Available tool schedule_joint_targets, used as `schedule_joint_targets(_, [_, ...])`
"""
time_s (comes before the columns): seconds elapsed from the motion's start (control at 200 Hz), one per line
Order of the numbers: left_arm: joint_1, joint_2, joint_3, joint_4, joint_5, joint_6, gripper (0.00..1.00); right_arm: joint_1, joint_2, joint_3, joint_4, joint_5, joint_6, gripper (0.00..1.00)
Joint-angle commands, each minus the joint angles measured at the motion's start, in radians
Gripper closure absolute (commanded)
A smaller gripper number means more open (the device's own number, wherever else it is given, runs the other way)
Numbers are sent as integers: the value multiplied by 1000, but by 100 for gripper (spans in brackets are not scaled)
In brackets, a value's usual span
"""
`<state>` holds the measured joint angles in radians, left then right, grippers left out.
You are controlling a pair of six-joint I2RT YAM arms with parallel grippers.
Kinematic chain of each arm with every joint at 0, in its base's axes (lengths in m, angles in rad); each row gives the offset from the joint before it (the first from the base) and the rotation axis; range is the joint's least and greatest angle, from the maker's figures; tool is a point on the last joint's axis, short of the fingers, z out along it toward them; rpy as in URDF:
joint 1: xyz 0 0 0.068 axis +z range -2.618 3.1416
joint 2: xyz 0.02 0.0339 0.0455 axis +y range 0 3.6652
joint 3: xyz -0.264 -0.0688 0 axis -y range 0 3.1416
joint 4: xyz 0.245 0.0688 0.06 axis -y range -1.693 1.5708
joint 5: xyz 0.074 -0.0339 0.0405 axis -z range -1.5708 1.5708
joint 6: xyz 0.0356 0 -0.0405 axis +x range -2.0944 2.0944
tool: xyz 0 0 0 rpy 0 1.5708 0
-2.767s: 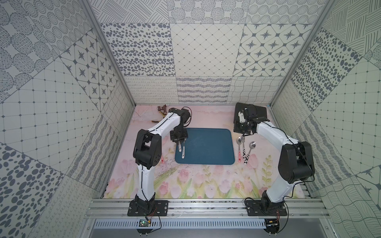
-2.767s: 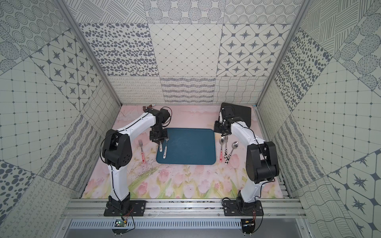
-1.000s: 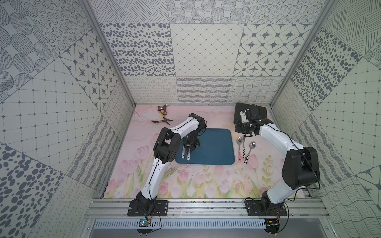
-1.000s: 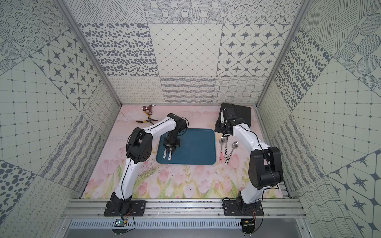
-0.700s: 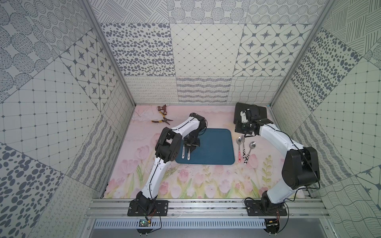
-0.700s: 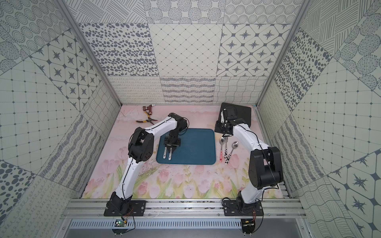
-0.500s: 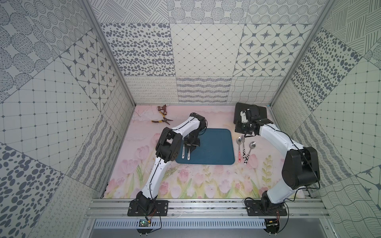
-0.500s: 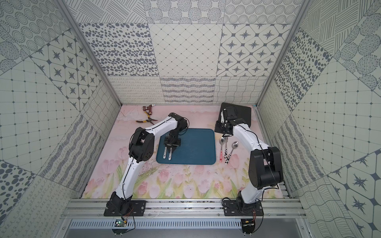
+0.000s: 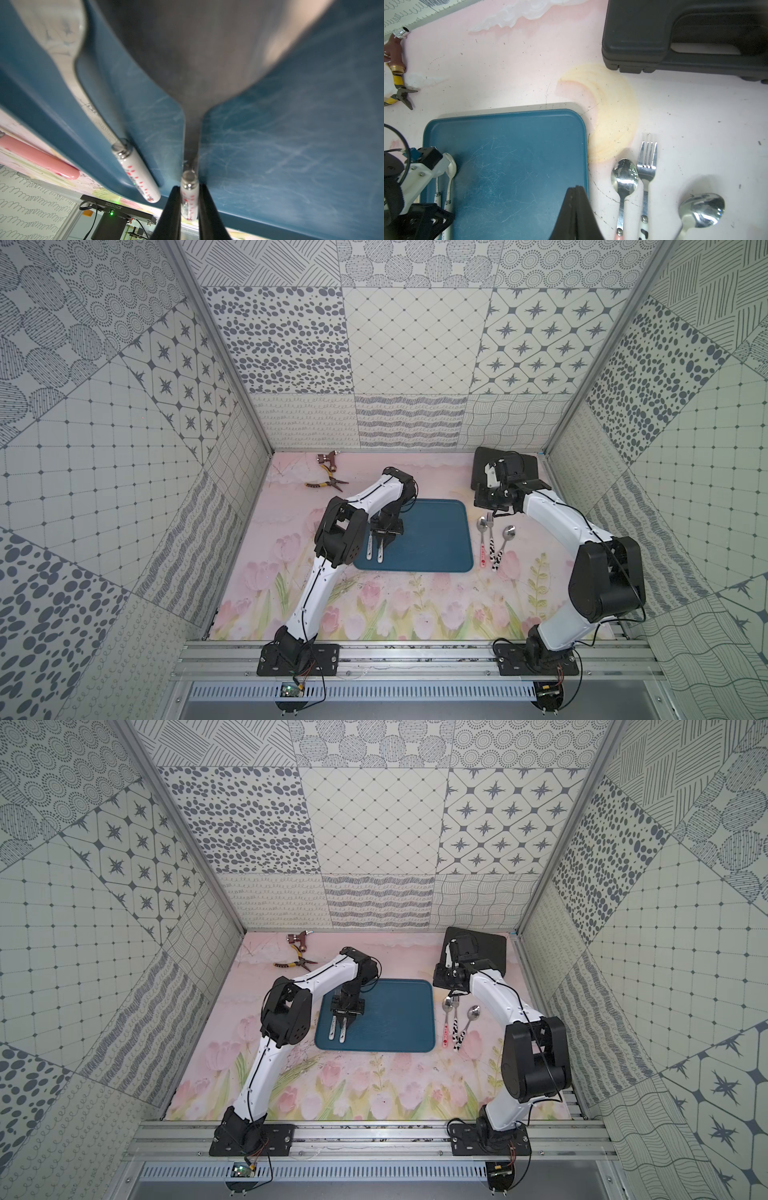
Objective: Set the spoon and fork side by side
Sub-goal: Place the spoon on the tray.
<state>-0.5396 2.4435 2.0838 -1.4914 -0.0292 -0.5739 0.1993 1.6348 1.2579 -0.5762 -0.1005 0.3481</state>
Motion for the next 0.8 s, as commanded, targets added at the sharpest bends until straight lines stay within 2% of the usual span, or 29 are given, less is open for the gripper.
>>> schedule_joint_targets(0.0, [7,-5,-10,125,-1,-14,77,-5,-43,-15,27,13,-3,92])
schedule_joint_targets(0.345, [7,-53,-71,175,19,-12,68,-5,-49,-17,27,16,-2,87])
schedule_joint_targets(0.495, [6,-111,-55,215,37,0,63,-5,-58,-22,27,29,-4,85])
schedule_joint_targets(0.7, [7,-183,100,136,-43,21,56,-3,-66,-29,18,58,-4,80])
schedule_joint_targets(0.795, [14,-247,98,128,-96,27,50,0,-91,-63,-2,118,2,80])
